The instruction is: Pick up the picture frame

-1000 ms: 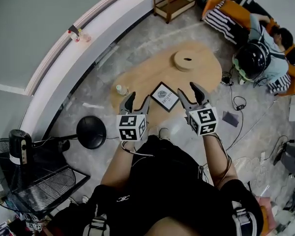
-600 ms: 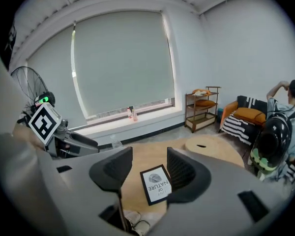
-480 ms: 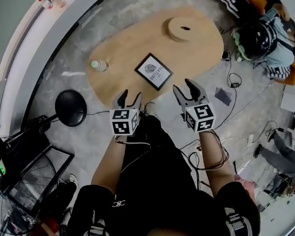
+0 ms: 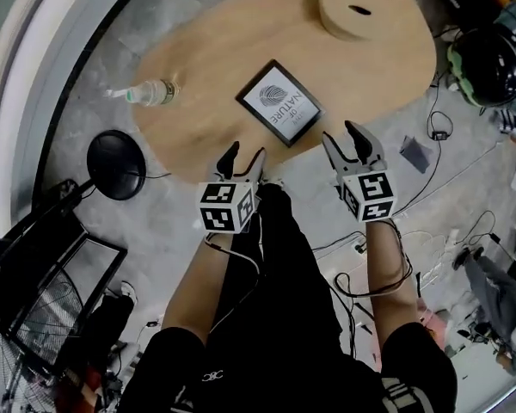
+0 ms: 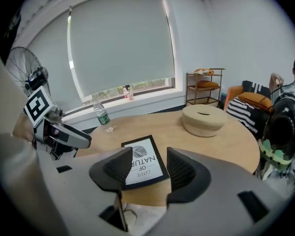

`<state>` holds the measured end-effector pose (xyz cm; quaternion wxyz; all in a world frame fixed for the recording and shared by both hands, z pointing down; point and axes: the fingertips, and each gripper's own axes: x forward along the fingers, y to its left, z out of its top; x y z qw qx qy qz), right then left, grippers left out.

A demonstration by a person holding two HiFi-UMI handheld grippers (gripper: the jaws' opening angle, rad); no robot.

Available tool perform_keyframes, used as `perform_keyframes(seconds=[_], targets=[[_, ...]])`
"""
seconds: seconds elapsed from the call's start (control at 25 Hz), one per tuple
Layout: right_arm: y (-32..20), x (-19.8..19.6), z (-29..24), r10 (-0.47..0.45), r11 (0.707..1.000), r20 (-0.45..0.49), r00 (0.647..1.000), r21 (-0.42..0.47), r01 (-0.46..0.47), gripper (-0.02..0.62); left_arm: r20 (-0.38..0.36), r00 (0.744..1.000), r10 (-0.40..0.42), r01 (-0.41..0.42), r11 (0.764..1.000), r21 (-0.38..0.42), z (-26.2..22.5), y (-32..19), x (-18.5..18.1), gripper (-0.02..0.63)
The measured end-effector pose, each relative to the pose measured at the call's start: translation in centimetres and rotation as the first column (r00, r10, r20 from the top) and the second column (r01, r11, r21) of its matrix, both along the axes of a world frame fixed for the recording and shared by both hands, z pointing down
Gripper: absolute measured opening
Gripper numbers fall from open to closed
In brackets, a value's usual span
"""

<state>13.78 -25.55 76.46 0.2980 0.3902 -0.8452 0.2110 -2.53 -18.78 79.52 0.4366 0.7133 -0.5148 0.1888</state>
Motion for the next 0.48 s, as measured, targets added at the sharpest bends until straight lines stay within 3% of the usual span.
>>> perform_keyframes(seconds=[0.48], targets=[[-3.4, -0.6, 12.2, -0.164, 0.986, -0.080, 0.983, -0.016, 0.163, 0.233, -0.028, 0.998, -0.051, 0.050, 0.998, -0.026, 8.8, -2.2, -0.7, 0.250]])
